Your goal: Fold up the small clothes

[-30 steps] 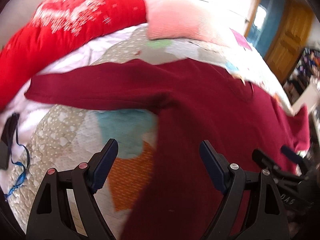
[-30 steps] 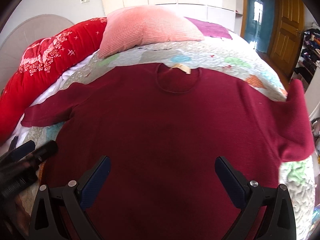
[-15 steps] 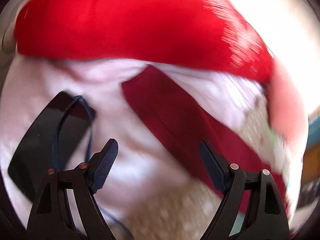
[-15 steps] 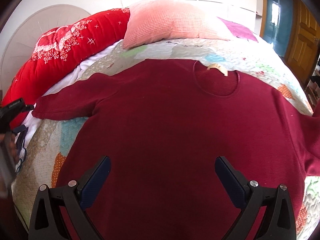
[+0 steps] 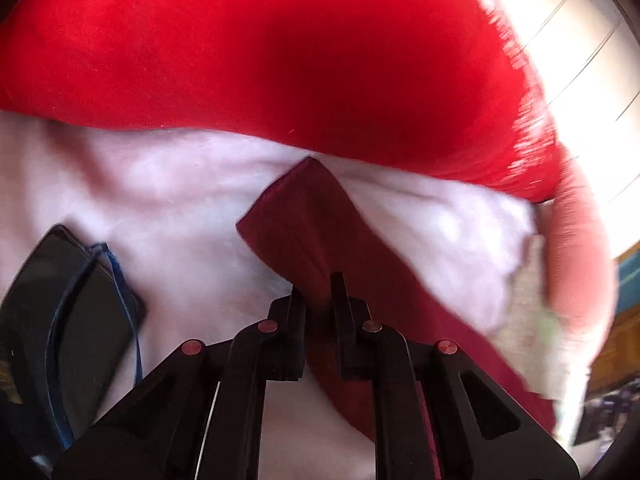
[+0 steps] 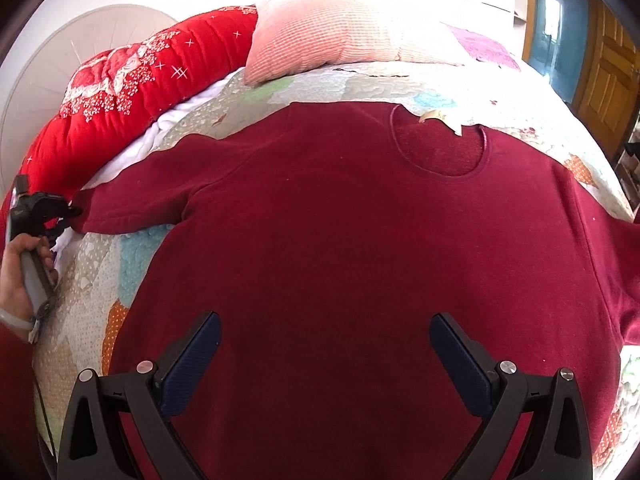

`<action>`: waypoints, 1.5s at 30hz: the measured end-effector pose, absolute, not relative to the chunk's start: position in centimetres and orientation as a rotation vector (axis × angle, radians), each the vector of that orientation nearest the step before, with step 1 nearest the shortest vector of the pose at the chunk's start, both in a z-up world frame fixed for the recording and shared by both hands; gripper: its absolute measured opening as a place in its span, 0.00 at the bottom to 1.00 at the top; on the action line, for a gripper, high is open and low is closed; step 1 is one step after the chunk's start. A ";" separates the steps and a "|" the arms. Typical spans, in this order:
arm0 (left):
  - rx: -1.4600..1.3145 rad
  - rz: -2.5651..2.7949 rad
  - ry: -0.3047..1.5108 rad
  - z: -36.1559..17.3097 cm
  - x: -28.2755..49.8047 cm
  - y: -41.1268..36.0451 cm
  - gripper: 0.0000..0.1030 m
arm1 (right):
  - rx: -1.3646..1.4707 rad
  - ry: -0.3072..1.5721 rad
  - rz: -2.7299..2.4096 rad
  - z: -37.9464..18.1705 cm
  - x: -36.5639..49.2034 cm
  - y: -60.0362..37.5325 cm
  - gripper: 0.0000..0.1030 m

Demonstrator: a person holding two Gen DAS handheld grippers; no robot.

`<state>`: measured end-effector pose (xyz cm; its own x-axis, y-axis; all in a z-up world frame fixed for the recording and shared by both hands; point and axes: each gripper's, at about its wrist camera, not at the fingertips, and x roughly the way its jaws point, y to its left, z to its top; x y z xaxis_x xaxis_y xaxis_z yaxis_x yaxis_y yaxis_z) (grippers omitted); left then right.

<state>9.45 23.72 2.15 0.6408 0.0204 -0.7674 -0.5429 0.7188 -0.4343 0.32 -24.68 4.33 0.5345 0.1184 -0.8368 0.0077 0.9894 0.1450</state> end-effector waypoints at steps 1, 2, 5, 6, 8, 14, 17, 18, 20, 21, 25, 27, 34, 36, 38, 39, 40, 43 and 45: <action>-0.687 0.326 0.794 3.5 8.8 22.9 0.08 | 0.141 1.005 0.066 4.4 0.2 -24.9 1.00; -0.662 0.295 0.771 4.7 8.1 21.9 0.07 | 0.146 1.003 0.063 4.4 0.2 -25.1 1.00; -0.597 0.136 0.692 9.4 6.7 16.9 0.07 | 0.164 0.996 0.053 4.6 0.0 -25.9 1.00; -0.574 0.077 0.671 10.9 6.5 14.9 0.07 | 0.174 0.990 0.049 4.8 -0.1 -26.3 1.00; -0.518 -0.059 0.640 13.8 5.8 9.7 0.07 | 0.189 0.978 0.034 5.3 -0.5 -27.2 1.00; -0.357 -0.415 0.673 16.5 5.1 -7.8 0.07 | 0.235 0.921 -0.048 7.2 -2.1 -31.8 1.00; -0.283 -0.506 0.737 14.0 5.0 -15.8 0.07 | 0.266 0.906 -0.113 7.7 -2.9 -34.8 1.00; -0.268 -0.536 0.770 12.9 4.9 -18.0 0.07 | 0.283 0.901 -0.141 7.8 -3.4 -36.2 1.00; -0.217 -0.588 0.833 10.3 5.1 -22.0 0.07 | 0.316 0.899 -0.185 7.7 -4.1 -38.4 1.00; -0.193 -0.612 0.871 8.8 5.5 -23.6 0.07 | 0.330 0.901 -0.200 7.5 -4.4 -39.2 1.00; -0.129 -0.621 0.992 5.7 4.8 -25.3 0.18 | 0.385 0.909 -0.240 6.9 -5.0 -41.9 1.00; -0.135 -0.624 0.966 6.7 4.4 -24.0 0.28 | 0.405 0.901 -0.234 6.8 -4.9 -42.7 1.00; -0.095 -0.476 0.791 10.6 2.3 -14.9 0.69 | 0.469 0.859 -0.115 6.8 -1.0 -42.3 1.00; -0.082 -0.389 0.785 10.1 2.7 -12.7 0.69 | 0.418 0.910 -0.129 5.7 0.9 -41.7 1.00; -0.097 -0.305 0.802 9.2 3.6 -10.0 0.69 | 0.370 0.950 -0.150 4.6 2.3 -41.0 1.00; -0.113 -0.272 0.818 8.7 4.1 -9.0 0.69 | 0.327 0.959 -0.164 4.0 3.1 -40.6 0.98; -0.141 -0.240 0.836 8.1 4.5 -7.7 0.69 | 0.287 0.958 -0.177 3.7 3.6 -40.3 0.94; -0.194 -0.189 0.854 7.2 5.1 -6.0 0.69 | 0.200 0.927 -0.149 3.5 4.6 -39.7 0.22; -0.213 -0.171 0.855 7.2 5.2 -5.8 0.69 | 0.216 0.924 -0.105 3.7 5.1 -39.6 0.09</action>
